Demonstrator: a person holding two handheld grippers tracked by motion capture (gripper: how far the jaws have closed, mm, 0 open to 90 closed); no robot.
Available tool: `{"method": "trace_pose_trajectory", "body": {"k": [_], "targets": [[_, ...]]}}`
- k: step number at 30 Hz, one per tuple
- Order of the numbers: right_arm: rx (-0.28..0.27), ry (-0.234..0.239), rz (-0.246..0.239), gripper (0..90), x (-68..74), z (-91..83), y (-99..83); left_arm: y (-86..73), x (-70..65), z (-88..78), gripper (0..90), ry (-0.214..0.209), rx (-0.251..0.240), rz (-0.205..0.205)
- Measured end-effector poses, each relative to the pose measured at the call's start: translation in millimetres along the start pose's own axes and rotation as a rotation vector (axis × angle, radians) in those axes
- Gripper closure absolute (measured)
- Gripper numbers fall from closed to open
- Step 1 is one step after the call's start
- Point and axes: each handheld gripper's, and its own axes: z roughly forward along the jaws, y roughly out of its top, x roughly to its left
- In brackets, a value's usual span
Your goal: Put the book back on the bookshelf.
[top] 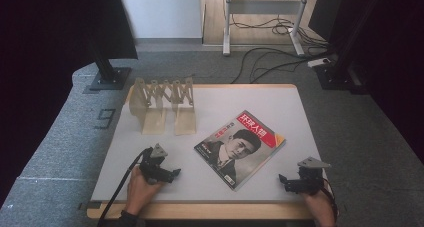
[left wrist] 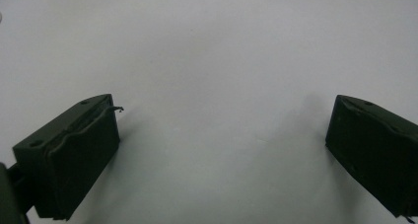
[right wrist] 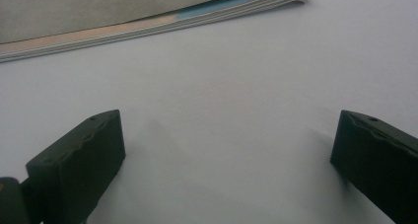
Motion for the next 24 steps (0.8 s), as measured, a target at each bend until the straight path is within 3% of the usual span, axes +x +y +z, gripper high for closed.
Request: {"method": "trace_pose_trajectory", "body": {"k": [12,19,24], "targets": [[0.010,-0.003,0.002,0.0,0.5,-0.2,1.5,0.3,0.9,-0.6,0.4,-0.008,-0.002,0.003],[0.025,0.004,-0.011,0.7,0.8,-1.5,4.3,8.7,8.4,-1.7,3.6,-0.066,-0.012,-0.019],[0.006,0.014,-0.016,0.7,1.8,-4.6,9.5,24.4,5.5,0.9,1.6,-0.061,0.012,0.034]]}}
